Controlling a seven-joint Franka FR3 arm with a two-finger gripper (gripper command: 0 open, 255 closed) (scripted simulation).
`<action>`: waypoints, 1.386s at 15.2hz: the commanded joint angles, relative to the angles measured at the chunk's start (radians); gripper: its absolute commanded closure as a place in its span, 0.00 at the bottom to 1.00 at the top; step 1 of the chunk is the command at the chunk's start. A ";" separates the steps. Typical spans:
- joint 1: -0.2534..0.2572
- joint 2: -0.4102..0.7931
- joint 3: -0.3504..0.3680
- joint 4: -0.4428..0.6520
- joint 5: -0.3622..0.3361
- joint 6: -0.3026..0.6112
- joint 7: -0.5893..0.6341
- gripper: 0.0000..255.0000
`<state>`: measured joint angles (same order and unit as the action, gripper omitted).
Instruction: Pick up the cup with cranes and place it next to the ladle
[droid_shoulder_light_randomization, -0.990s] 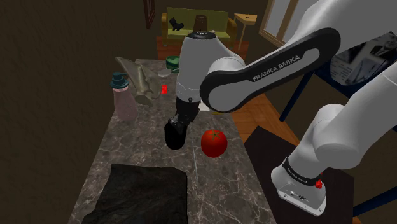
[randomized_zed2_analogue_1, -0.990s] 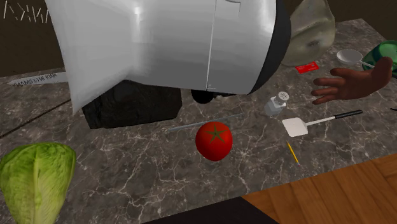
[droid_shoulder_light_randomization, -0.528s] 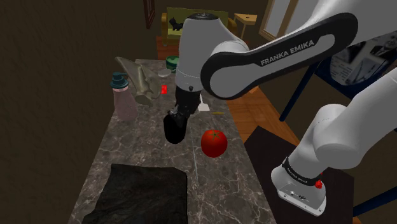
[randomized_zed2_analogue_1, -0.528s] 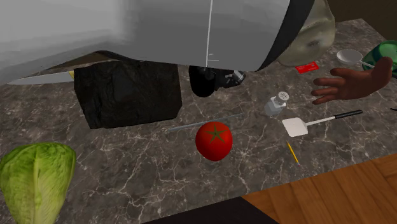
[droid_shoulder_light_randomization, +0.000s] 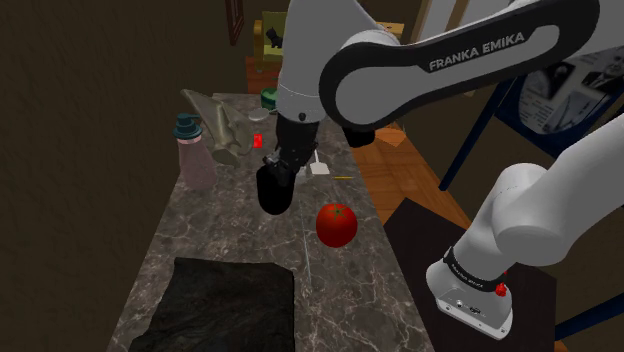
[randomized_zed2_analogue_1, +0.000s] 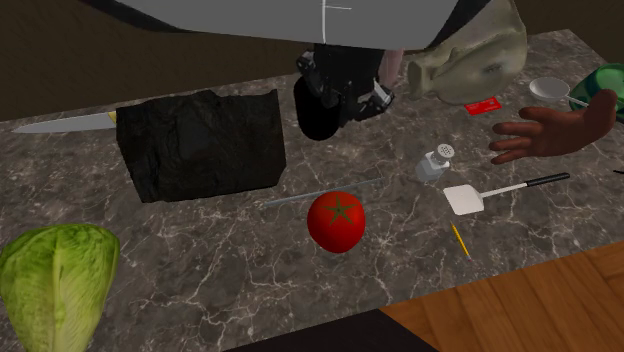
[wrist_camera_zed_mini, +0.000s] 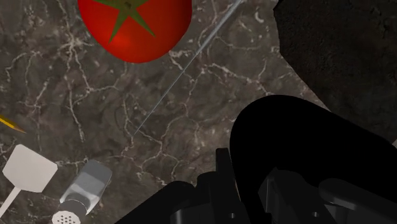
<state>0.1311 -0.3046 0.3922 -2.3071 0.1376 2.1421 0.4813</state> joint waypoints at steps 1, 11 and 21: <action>-0.001 -0.006 -0.004 0.020 0.000 -0.026 -0.002 1.00; -0.004 -0.032 -0.019 0.133 -0.002 -0.164 -0.004 1.00; -0.086 -0.014 -0.172 0.145 -0.030 -0.175 -0.223 1.00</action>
<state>0.0555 -0.3182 0.2398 -2.1595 0.1109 1.9655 0.2878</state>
